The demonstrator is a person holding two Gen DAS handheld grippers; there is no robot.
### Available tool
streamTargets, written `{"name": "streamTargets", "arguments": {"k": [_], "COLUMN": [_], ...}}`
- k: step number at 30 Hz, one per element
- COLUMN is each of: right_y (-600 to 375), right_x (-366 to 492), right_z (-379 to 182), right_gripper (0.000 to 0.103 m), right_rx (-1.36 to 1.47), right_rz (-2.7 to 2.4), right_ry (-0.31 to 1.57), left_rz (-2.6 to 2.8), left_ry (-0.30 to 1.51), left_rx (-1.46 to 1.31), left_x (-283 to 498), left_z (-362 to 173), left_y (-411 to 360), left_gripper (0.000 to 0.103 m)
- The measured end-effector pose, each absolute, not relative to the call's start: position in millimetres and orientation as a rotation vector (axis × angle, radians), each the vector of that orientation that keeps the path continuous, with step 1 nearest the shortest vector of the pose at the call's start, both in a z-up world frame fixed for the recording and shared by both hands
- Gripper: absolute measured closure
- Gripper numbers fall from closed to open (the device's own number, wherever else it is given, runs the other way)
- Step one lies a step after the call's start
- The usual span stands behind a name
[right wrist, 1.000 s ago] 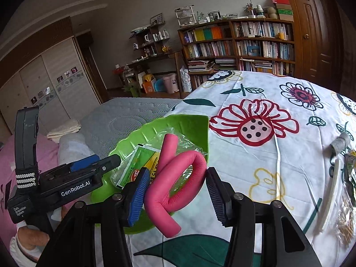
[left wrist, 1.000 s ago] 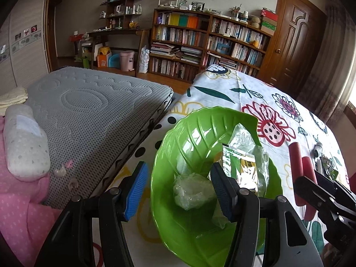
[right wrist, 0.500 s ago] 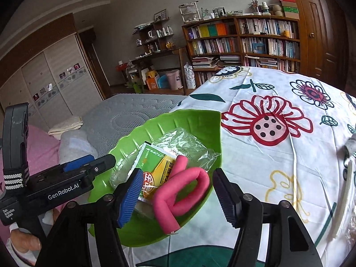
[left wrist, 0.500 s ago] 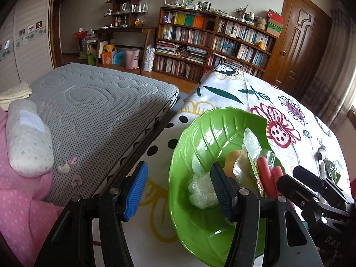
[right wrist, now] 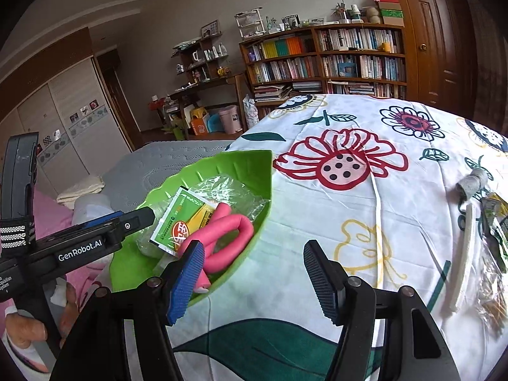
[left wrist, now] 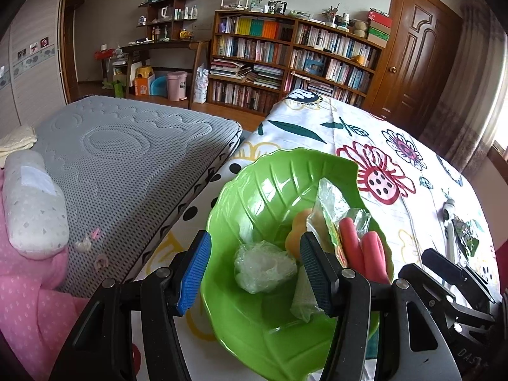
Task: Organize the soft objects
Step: 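Lower the pink foam tube into the green plate and open the right gripper, then move both grippers back toward the white foam strip and cotton swab bag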
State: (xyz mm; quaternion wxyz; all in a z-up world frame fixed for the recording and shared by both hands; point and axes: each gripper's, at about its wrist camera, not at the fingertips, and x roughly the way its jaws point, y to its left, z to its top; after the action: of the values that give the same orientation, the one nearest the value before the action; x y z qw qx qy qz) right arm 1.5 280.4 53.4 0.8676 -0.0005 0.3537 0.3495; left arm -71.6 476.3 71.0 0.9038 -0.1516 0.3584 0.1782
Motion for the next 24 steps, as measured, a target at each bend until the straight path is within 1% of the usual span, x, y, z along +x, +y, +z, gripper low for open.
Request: {"name": "streamTargets", "arguments": {"k": [14, 24], "right_y": [213, 141], "right_x": [6, 13], "right_z": [52, 42], "right_gripper": [0.035, 0.035], "right_rx": [0.076, 0.126], "right_rz": [0.628, 0.493], "right_ry": [0.742, 0.765], "left_rz": [0.314, 0.25], "left_ry": [0.736, 0.74], "left_rx": [-0.257, -0.204], "left_x": [-62, -50], "left_z": [85, 92], "left_y": [440, 401], "left_gripper": [0.043, 0.042]}}
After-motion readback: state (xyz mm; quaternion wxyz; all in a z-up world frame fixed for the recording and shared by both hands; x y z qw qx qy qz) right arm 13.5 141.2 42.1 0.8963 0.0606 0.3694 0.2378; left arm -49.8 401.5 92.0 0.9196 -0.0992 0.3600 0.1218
